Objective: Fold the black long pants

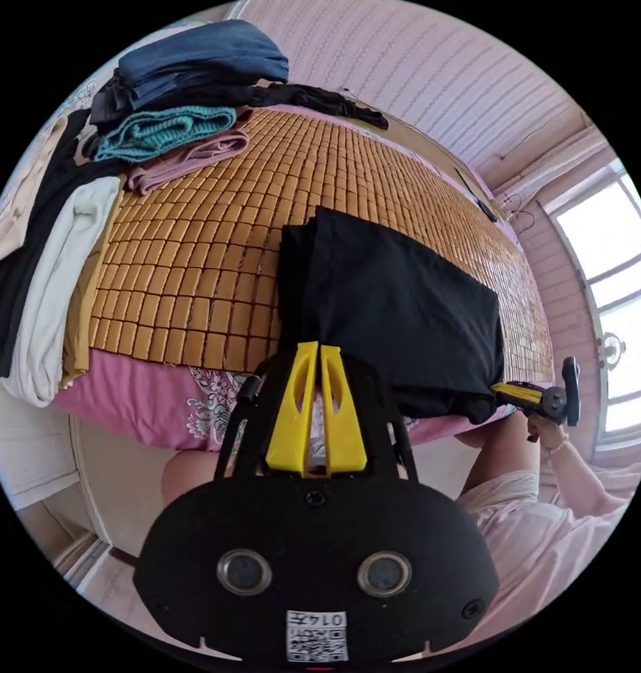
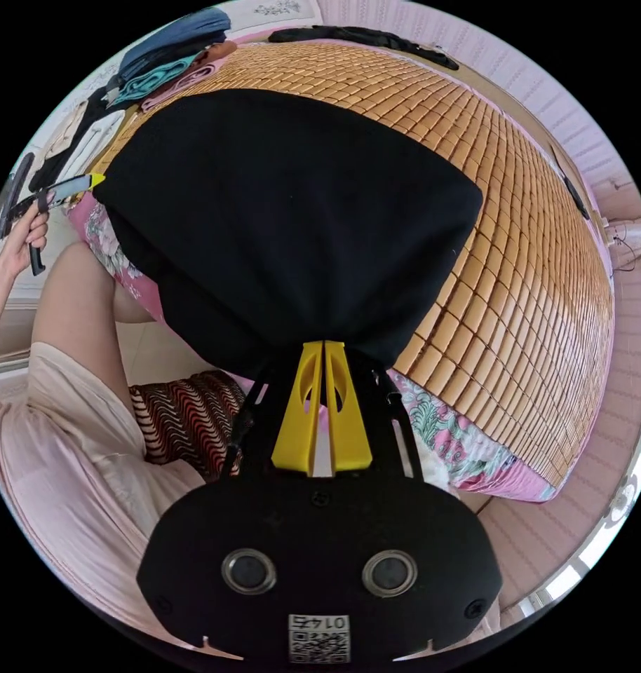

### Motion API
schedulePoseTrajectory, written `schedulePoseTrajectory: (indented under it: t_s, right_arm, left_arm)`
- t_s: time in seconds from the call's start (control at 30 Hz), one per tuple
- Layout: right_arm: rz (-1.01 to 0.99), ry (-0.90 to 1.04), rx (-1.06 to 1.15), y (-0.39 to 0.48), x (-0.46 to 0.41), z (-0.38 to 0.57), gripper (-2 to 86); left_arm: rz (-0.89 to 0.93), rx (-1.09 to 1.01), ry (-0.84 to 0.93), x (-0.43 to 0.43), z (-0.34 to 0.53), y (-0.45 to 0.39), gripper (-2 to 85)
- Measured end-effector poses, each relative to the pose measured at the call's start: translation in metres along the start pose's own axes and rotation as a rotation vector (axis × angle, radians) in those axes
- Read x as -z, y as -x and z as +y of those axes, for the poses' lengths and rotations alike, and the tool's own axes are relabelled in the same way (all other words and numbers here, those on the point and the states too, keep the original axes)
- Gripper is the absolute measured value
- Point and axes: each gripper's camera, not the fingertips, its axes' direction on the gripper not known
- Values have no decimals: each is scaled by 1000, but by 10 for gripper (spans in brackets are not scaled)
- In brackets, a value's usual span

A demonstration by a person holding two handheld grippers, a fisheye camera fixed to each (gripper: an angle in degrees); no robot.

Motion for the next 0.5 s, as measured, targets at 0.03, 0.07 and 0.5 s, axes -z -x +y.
schedulePoseTrajectory:
  t_s: [0.03, 0.07, 0.5]
  right_arm:
    - [34, -6, 27, 4, -4, -2, -3]
    - [65, 14, 50, 8, -8, -8, -3]
    - [48, 238, 255, -20, 3, -46, -6]
  left_arm:
    - [-64, -89, 27, -1, 6, -9, -7]
    - [-129, -164, 56, -6, 12, -17, -7]
    - [-73, -173, -159, 36, 49, -40, -9]
